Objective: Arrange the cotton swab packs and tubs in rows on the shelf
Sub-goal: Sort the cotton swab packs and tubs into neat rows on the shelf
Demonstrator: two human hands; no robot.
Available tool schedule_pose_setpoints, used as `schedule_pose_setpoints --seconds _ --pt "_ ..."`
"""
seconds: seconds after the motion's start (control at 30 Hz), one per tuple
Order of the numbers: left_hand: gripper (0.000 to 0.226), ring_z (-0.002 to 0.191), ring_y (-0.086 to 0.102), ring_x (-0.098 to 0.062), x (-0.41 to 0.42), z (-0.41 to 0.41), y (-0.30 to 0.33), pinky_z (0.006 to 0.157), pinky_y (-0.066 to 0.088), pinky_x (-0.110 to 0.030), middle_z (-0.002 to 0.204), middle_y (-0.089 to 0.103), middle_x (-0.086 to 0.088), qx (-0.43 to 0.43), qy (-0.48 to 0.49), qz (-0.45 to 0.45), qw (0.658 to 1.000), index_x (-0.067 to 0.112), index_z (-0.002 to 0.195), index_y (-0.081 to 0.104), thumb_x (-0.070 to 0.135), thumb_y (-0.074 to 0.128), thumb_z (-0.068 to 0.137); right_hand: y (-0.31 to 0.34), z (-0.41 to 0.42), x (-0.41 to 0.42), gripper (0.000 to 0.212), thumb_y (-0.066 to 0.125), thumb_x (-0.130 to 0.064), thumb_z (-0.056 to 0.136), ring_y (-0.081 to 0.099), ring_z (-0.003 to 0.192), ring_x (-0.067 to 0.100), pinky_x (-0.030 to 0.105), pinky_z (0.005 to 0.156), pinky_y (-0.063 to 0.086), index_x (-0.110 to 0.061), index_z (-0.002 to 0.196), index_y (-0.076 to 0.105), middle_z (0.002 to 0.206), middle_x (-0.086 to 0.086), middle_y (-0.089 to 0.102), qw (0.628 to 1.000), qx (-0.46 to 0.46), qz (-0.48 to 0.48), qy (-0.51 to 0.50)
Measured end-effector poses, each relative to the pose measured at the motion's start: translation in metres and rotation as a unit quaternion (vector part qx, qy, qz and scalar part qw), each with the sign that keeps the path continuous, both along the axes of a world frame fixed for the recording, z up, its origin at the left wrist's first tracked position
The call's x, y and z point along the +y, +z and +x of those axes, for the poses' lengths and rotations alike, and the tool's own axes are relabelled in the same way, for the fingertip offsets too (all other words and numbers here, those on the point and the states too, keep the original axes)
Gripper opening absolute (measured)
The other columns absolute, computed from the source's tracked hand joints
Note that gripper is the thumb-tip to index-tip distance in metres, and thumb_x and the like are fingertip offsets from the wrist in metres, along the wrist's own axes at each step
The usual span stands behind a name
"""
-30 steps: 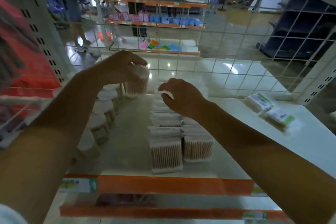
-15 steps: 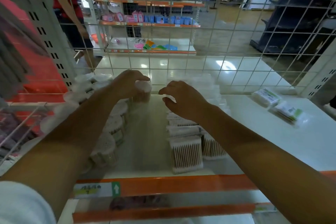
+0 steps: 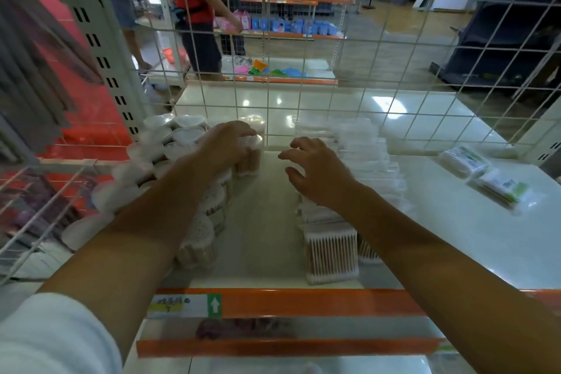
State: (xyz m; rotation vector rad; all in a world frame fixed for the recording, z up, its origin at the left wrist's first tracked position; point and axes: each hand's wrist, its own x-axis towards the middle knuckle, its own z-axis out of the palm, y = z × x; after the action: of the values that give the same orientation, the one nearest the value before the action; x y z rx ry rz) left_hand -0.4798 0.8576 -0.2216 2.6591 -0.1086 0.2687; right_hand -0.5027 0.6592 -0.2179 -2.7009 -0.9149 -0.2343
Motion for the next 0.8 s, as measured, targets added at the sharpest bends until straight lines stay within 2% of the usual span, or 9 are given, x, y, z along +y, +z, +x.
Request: schedule_pose_setpoints --seconds 0.07,0.17,0.3,0.4,0.57,0.8 --pt "0.034 0.116 0.052 -0.025 -0.001 0.001 0.0 0.098 0.039 -0.036 0.129 0.055 -0.009 0.029 0.009 0.021 0.999 0.015 0.123 0.058 0.018 0.057 0.089 -0.005 -0.001 0.002 0.038 0.051 -0.02 0.092 0.037 0.127 0.028 0.038 0.102 0.03 -0.014 0.129 0.054 0.136 0.012 0.045 1.0 -0.014 -0.008 0.002" --pt "0.041 0.124 0.046 -0.022 0.0 0.002 -0.001 0.104 0.034 -0.034 0.137 0.049 -0.005 0.022 0.001 0.069 0.997 0.016 0.131 0.051 0.019 0.055 0.091 -0.012 -0.003 0.002 0.038 0.052 -0.019 0.091 0.035 0.129 0.03 0.041 0.104 0.029 -0.012 0.128 0.054 0.137 0.016 0.044 1.0 -0.012 -0.02 0.006" --pt "0.036 0.123 0.047 -0.025 0.004 -0.001 -0.006 0.102 0.036 -0.045 0.139 0.048 -0.005 -0.016 -0.014 0.09 0.996 0.014 0.13 0.051 0.02 0.051 0.094 -0.015 -0.002 0.003 0.038 0.049 -0.021 0.093 0.037 0.129 0.027 0.037 0.105 0.029 -0.013 0.129 0.053 0.137 0.012 0.046 1.0 0.002 -0.023 -0.001" --pt "0.037 0.121 0.049 -0.025 0.003 -0.002 -0.006 0.1 0.038 -0.041 0.136 0.05 -0.008 -0.027 -0.016 0.086 0.996 0.012 0.13 0.051 0.017 0.051 0.094 -0.014 0.0 0.003 0.037 0.049 -0.022 0.093 0.039 0.126 0.025 0.036 0.104 0.031 -0.014 0.129 0.054 0.135 0.011 0.048 1.0 0.011 -0.027 -0.004" --pt "0.033 0.098 0.059 -0.026 0.001 -0.005 -0.003 0.084 0.046 -0.035 0.111 0.062 -0.015 -0.046 -0.009 0.081 0.996 0.011 0.124 0.055 0.014 0.053 0.091 -0.013 0.0 0.004 0.034 0.051 -0.019 0.091 0.045 0.119 0.029 0.039 0.1 0.037 -0.01 0.123 0.058 0.125 0.014 0.056 1.0 0.017 -0.019 0.001" --pt "0.031 0.095 0.06 -0.026 -0.001 -0.008 0.001 0.081 0.048 -0.037 0.108 0.062 -0.015 -0.045 -0.026 0.082 0.995 0.007 0.121 0.056 0.011 0.054 0.09 -0.014 0.0 0.004 0.031 0.053 -0.018 0.09 0.048 0.115 0.028 0.038 0.097 0.039 -0.009 0.118 0.062 0.12 0.013 0.059 1.0 0.014 -0.006 -0.004"
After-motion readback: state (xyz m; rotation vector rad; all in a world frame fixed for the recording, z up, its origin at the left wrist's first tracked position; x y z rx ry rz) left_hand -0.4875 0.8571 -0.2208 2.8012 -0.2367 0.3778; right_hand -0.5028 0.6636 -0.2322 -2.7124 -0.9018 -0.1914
